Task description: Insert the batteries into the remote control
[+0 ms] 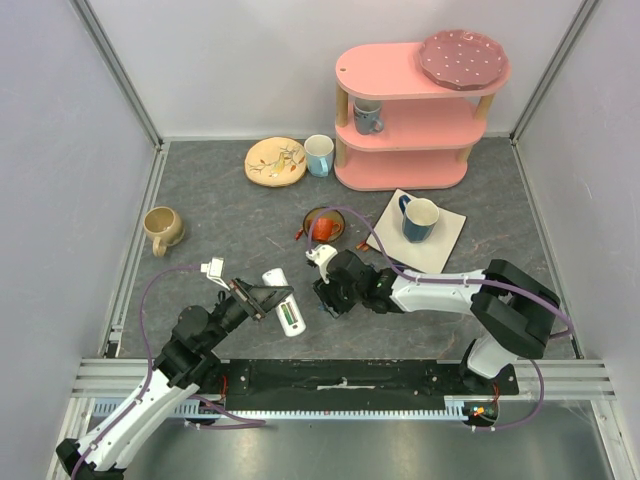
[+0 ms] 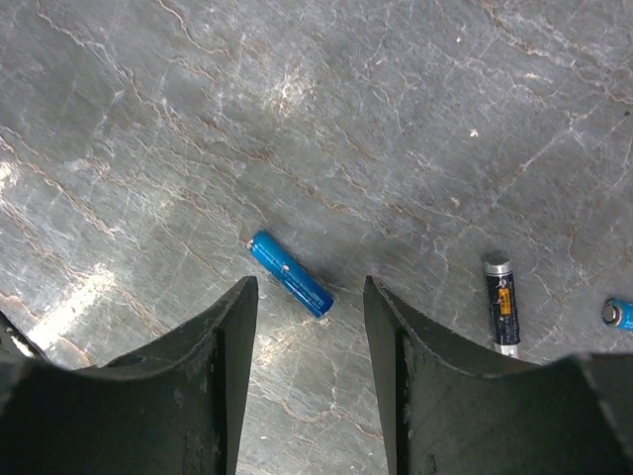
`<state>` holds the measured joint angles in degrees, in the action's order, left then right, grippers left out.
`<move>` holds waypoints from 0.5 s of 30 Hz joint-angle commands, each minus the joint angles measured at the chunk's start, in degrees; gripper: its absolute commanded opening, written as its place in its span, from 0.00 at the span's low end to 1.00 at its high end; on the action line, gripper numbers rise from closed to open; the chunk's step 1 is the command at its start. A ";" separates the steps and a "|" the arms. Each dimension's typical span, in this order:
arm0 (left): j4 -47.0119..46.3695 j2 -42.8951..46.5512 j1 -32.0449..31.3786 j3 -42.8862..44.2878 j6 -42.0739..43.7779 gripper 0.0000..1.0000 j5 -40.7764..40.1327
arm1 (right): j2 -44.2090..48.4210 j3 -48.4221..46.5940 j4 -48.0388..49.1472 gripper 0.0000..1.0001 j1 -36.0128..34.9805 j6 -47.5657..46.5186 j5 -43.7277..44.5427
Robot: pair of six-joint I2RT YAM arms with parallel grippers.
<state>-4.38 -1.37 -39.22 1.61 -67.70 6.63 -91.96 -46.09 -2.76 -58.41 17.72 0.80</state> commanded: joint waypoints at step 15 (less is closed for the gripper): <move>-2.30 -0.65 0.29 -4.68 -1.64 0.02 1.28 | -2.52 1.96 1.71 0.46 -2.06 0.48 1.49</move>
<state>-4.36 -1.52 -39.22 1.61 -68.07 6.66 -92.95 -44.64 -1.23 -60.16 17.54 1.93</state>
